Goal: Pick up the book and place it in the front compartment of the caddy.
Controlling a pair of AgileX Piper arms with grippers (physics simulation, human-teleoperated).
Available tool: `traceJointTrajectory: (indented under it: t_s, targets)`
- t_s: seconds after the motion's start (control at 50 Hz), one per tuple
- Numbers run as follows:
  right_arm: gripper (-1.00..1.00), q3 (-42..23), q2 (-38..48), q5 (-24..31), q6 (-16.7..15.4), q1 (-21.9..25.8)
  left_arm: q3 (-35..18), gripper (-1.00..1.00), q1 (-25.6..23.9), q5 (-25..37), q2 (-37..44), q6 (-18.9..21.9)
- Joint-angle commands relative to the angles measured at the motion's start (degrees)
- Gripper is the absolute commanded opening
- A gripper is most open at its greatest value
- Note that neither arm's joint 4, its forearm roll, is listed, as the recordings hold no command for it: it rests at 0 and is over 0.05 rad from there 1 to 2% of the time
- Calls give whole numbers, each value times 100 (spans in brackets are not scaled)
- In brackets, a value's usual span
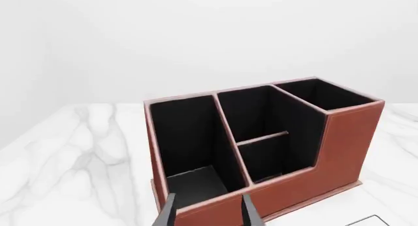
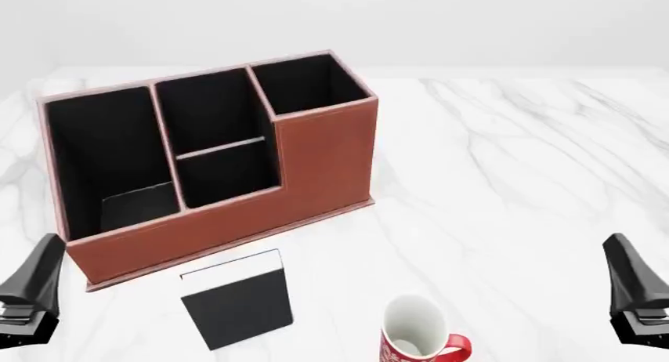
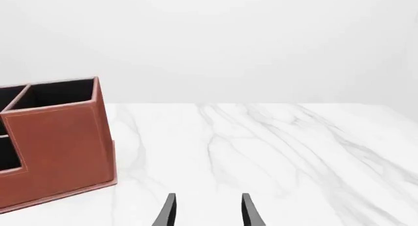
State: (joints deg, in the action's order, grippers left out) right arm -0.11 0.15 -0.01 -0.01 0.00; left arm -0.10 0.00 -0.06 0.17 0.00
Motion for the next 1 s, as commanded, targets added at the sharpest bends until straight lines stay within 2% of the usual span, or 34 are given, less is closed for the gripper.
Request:
traceJointTrajectory:
  t_s: [0.02, 0.38, 0.42, 0.46, 0.54, 0.6, 0.64, 0.68, 0.7, 0.74, 0.76, 0.8, 0.82, 0.86, 0.94, 1.0]
  targets:
    - [100, -21, 22, 6, 1, -1, -15, 100, -2, -8, 21, 0]
    - [100, -17, 1, 24, -8, -2, -23, 100, 27, 35, 36, -7]
    - [100, -17, 1, 24, -9, -2, -94, 100, 123, 82, 89, 279]
    - [100, -17, 1, 23, -9, -1, -237, 100, 163, 73, 384, 502]
    - [100, -17, 2, 23, -9, -1, -554, 100, 117, 235, 683, 401]
    - [100, -17, 1, 23, -9, -1, -736, 100, 11, 478, 612, 249]
    - [100, -18, 1, 25, -9, -1, -1051, 100, 13, 911, 475, 391]
    - [100, -19, 0, 27, -9, -1, -1247, 100, -158, 1090, 485, 586]
    - [100, -20, 0, 28, -9, -1, -1360, 100, 90, 1139, 726, 741]
    - [100, -20, -1, 29, -9, -1, -1512, 100, 85, 1308, 697, 891]
    - [100, -20, -1, 29, -9, -1, -1727, 100, -15, 1473, 777, 855]
    - [100, -22, -2, 30, -9, -1, -1819, 100, -21, 1529, 905, 818]
    - [100, -22, -2, 32, -10, -1, -1981, 100, -254, 1675, 857, 902]
    - [100, -23, -3, 33, -9, -1, -2168, 100, -104, 1829, 1135, 1063]
    - [100, -25, -3, 35, -9, -1, -2510, 100, -417, 2114, 1397, 986]
    - [100, -25, -3, 36, -9, -1, -2642, 100, -330, 2260, 1562, 1130]
